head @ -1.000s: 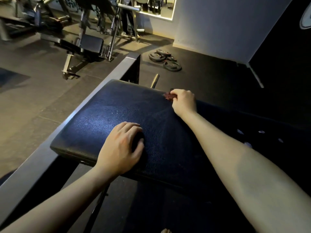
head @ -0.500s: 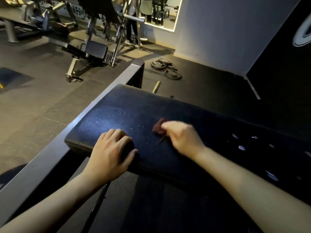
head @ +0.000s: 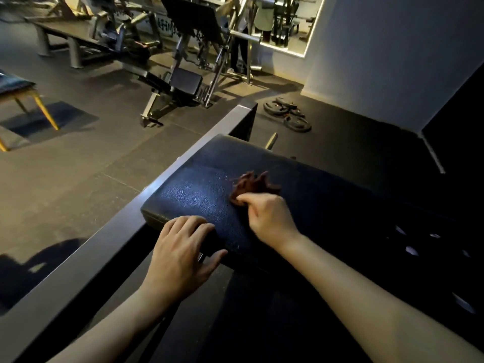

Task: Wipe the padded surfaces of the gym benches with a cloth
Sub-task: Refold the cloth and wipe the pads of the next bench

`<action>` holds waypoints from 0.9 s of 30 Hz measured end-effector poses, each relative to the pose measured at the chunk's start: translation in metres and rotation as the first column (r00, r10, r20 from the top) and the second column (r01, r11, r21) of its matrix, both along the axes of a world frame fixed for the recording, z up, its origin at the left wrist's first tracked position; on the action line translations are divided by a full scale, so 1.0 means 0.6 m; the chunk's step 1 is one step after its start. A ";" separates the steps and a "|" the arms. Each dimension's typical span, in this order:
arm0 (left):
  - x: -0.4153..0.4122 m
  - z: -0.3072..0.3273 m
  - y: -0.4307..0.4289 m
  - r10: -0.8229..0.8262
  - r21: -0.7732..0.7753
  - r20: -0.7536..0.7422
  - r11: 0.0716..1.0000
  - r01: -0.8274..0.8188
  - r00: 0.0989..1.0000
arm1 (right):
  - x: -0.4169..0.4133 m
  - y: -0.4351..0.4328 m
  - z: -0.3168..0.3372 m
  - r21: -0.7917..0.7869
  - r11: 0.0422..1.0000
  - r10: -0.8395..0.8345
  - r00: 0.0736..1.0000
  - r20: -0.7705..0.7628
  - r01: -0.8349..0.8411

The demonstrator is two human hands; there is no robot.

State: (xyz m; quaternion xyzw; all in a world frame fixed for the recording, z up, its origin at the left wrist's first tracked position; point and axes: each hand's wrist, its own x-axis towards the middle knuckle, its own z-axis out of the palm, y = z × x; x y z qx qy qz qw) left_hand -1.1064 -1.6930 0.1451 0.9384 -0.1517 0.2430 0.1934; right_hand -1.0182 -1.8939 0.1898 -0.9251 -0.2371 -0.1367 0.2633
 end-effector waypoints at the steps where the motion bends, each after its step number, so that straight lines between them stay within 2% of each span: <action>1: 0.001 0.000 0.002 -0.005 -0.003 0.002 1.000 0.005 1.000 | 0.019 -0.011 0.013 0.068 0.994 -0.085 0.994 -0.070 0.089; 3: 0.004 0.001 0.004 -0.007 0.002 -0.001 1.000 0.007 1.000 | 0.055 -0.027 0.041 0.119 0.973 -0.165 0.958 -0.234 0.197; 5: 0.006 -0.001 0.004 -0.002 0.002 -0.006 1.000 0.002 1.000 | 0.075 -0.028 0.063 0.100 0.972 -0.172 0.931 -0.322 0.214; 8: 0.006 0.001 0.004 -0.018 -0.005 0.001 1.000 0.018 1.000 | 0.095 -0.040 0.077 0.088 0.967 -0.189 0.906 -0.378 0.239; 11: 0.012 0.008 0.008 -0.022 0.006 -0.006 1.000 0.022 1.000 | 0.127 -0.062 0.083 0.137 0.926 -0.279 0.881 -0.381 0.352; 13: 0.024 0.015 0.006 -0.003 -0.022 -0.034 1.000 0.002 0.999 | 0.143 -0.068 0.077 0.036 0.928 -0.335 0.871 -0.360 0.372; 15: 0.050 0.031 -0.005 0.037 -0.075 -0.069 0.996 -0.042 0.997 | 0.147 -0.057 0.066 -0.016 0.941 -0.308 0.834 -0.458 0.339; 17: 0.093 0.051 -0.028 0.076 -0.149 -0.148 0.984 -0.099 0.986 | 0.144 -0.042 0.058 -0.023 0.937 -0.312 0.806 -0.503 0.349; 19: 0.141 0.072 -0.058 0.120 -0.209 -0.309 0.959 -0.191 0.943 | 0.140 -0.036 0.054 0.005 0.920 -0.343 0.812 -0.472 0.392; 21: 0.180 0.083 -0.088 0.160 -0.177 -0.456 0.948 -0.266 0.875 | 0.136 -0.041 0.053 0.033 0.912 -0.348 0.814 -0.465 0.409; 23: 0.199 0.090 -0.109 0.161 -0.151 -0.519 0.949 -0.276 0.839 | 0.132 -0.056 0.058 0.084 0.903 -0.315 0.781 -0.540 0.422; 25: 0.206 0.097 -0.118 0.092 -0.273 -0.519 0.924 -0.267 0.850 | 0.125 -0.077 0.075 0.085 0.893 -0.325 0.765 -0.556 0.441; 27: 0.209 0.105 -0.119 -0.115 -0.510 -0.503 0.840 -0.186 0.857 | 0.118 -0.106 0.104 0.031 0.913 -0.361 0.840 -0.405 0.407</action>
